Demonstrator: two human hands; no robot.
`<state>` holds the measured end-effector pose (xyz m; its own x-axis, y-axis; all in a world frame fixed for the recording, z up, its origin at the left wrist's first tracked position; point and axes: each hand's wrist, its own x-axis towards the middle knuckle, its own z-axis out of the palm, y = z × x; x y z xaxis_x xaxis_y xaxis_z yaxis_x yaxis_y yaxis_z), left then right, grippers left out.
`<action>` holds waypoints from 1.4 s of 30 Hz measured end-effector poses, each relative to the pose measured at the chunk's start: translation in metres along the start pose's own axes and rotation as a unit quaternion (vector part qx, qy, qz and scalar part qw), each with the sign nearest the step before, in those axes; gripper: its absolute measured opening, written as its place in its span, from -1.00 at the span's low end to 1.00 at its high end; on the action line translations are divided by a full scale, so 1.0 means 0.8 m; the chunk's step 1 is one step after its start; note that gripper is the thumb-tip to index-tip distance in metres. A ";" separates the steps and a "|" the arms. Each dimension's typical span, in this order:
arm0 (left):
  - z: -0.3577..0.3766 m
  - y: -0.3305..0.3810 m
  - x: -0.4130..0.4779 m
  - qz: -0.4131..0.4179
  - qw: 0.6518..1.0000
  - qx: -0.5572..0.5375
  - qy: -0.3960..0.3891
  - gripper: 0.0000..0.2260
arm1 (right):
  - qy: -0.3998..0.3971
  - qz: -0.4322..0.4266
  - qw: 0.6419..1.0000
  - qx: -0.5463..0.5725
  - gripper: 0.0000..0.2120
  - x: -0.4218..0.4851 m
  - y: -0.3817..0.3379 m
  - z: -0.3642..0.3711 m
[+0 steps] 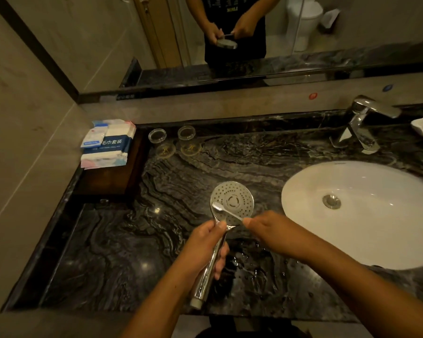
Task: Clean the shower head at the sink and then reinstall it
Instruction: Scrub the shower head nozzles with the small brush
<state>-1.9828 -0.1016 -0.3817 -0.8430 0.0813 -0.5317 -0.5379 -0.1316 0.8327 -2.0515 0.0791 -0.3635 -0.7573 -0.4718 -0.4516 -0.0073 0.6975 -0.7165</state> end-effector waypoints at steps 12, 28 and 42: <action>-0.006 -0.004 -0.003 -0.005 1.000 0.000 0.013 -0.67 | 0.072 0.021 0.997 0.030 -0.53 0.019 -0.008 -0.015; -0.015 -0.006 -0.003 0.001 0.998 -0.063 -0.002 -0.77 | -0.010 -0.017 1.000 -0.012 -0.54 -0.003 0.001 0.007; -0.011 -0.002 0.002 0.000 0.998 -0.067 -0.003 -0.78 | 0.111 -0.007 0.994 0.020 -0.53 0.012 0.009 -0.016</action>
<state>-1.9832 -0.1101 -0.3850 -0.8438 0.0878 -0.5295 -0.5323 -0.2625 0.8048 -2.0671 0.0868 -0.3662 -0.8826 -0.3480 -0.3160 0.0033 0.6676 -0.7445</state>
